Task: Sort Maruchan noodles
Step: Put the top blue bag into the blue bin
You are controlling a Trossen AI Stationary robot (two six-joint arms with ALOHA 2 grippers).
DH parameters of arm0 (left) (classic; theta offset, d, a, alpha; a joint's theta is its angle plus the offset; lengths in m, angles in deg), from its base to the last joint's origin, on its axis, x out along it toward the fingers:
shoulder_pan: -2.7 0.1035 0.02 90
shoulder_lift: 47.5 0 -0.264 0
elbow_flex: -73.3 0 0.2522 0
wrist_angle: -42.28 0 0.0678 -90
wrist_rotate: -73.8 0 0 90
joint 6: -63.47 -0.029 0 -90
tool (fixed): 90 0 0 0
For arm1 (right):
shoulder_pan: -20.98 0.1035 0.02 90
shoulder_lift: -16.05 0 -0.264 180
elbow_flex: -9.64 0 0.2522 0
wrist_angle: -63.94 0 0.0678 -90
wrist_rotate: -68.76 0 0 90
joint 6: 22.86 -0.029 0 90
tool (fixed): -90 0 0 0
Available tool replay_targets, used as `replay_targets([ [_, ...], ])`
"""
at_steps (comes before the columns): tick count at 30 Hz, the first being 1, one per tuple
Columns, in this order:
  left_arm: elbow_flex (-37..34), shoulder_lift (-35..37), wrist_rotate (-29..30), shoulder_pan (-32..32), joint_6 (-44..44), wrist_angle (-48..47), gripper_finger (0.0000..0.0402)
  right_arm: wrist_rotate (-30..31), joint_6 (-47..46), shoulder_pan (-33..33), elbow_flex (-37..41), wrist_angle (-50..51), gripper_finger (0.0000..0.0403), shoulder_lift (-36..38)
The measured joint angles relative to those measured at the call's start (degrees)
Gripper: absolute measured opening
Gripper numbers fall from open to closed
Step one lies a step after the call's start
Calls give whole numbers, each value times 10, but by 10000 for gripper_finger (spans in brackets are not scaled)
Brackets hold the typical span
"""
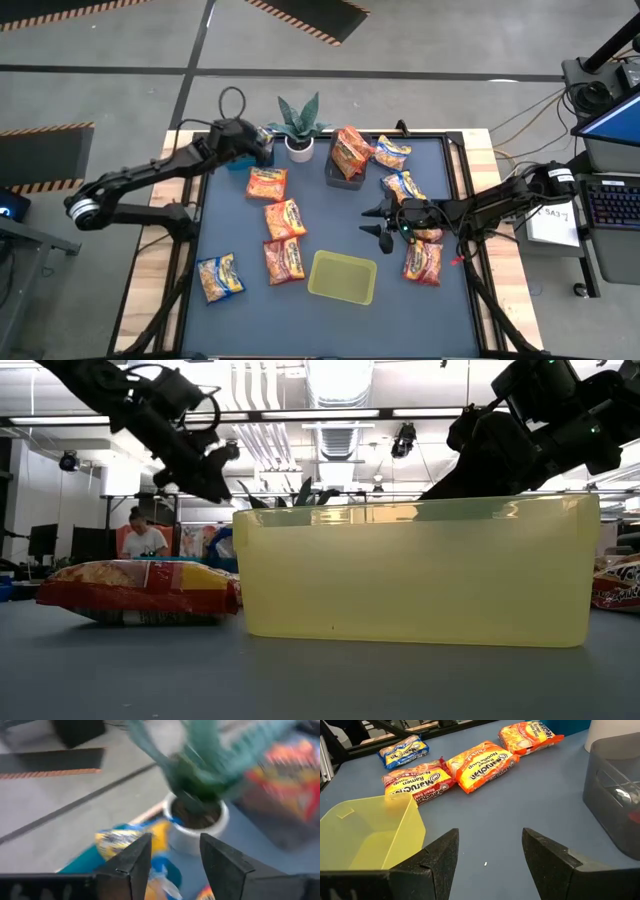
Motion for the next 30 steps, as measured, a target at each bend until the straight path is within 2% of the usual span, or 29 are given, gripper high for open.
replay_targets([
  [5,-52,-14,-26,-19,-81,63,102,1,0,0,0,0,206,0],
  [13,-87,-58,-24,0,-84,233,10,2,1,0,0,0,206,0],
  [18,-84,-114,-9,17,-82,260,5,2,-1,0,0,0,206,0],
  [22,-78,-149,98,17,-60,261,1,2,-1,0,0,0,206,0],
  [23,-77,-155,108,19,-55,261,1,2,-1,0,0,0,206,0],
  [30,-76,-175,111,18,-13,260,0,2,0,0,0,0,206,0],
])
